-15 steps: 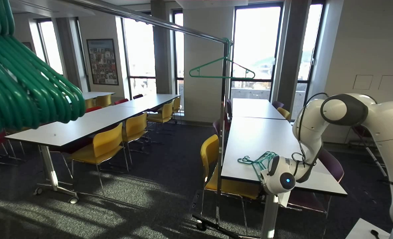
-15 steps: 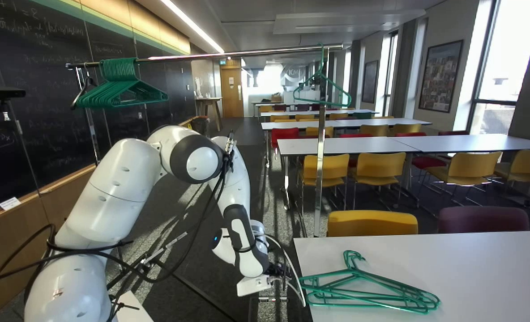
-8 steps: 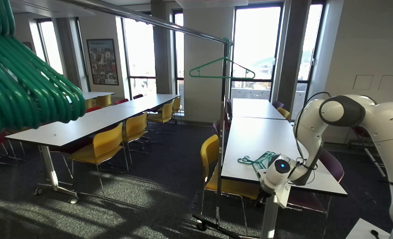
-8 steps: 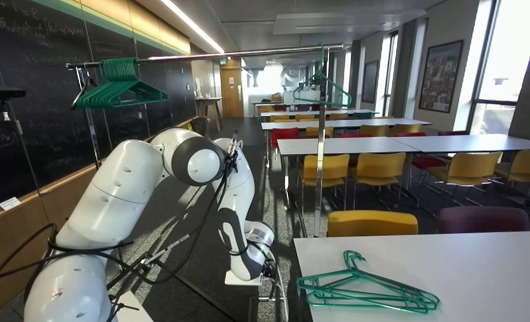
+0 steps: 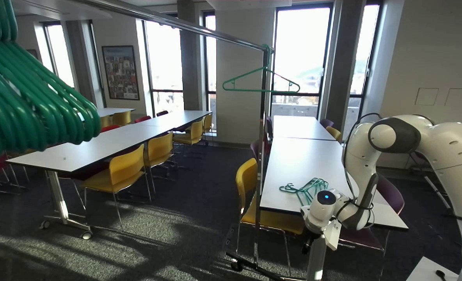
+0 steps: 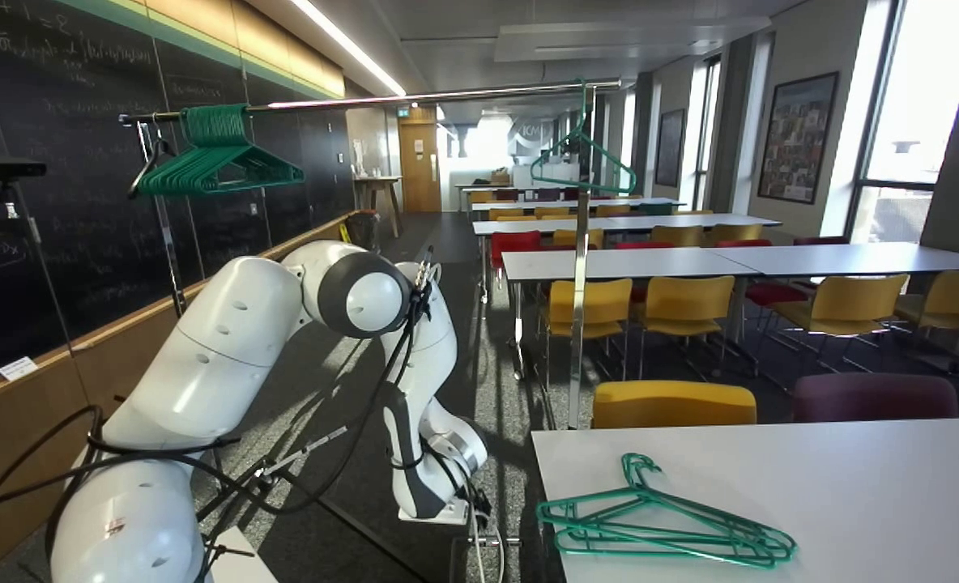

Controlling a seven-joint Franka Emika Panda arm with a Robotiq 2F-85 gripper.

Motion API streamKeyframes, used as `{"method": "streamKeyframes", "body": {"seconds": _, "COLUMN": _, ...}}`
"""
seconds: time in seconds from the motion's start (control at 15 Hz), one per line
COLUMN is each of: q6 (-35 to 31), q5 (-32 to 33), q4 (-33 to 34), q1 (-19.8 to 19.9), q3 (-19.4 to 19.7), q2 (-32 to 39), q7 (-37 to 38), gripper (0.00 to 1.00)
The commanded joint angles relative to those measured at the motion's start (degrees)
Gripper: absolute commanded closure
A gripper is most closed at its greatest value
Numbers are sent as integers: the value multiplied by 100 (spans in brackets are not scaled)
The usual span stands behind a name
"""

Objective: Put one hanger on the table

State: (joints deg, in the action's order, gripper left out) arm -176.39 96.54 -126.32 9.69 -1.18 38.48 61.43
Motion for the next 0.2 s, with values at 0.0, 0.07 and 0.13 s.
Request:
{"method": "streamKeyframes", "body": {"seconds": 0.0, "q6": 15, "q5": 652, "q4": 201, "q1": -136, "q3": -88, "q2": -242, "q7": 55, "gripper": 0}}
{"method": "streamKeyframes", "body": {"seconds": 0.07, "q6": 0, "q5": 285, "q4": 123, "q1": -73, "q3": -56, "q2": -27, "q7": -20, "gripper": 0}}
{"method": "streamKeyframes", "body": {"seconds": 0.13, "q6": 0, "q5": 416, "q4": 198, "q1": -99, "q3": -84, "q2": -49, "q7": -6, "gripper": 0}}
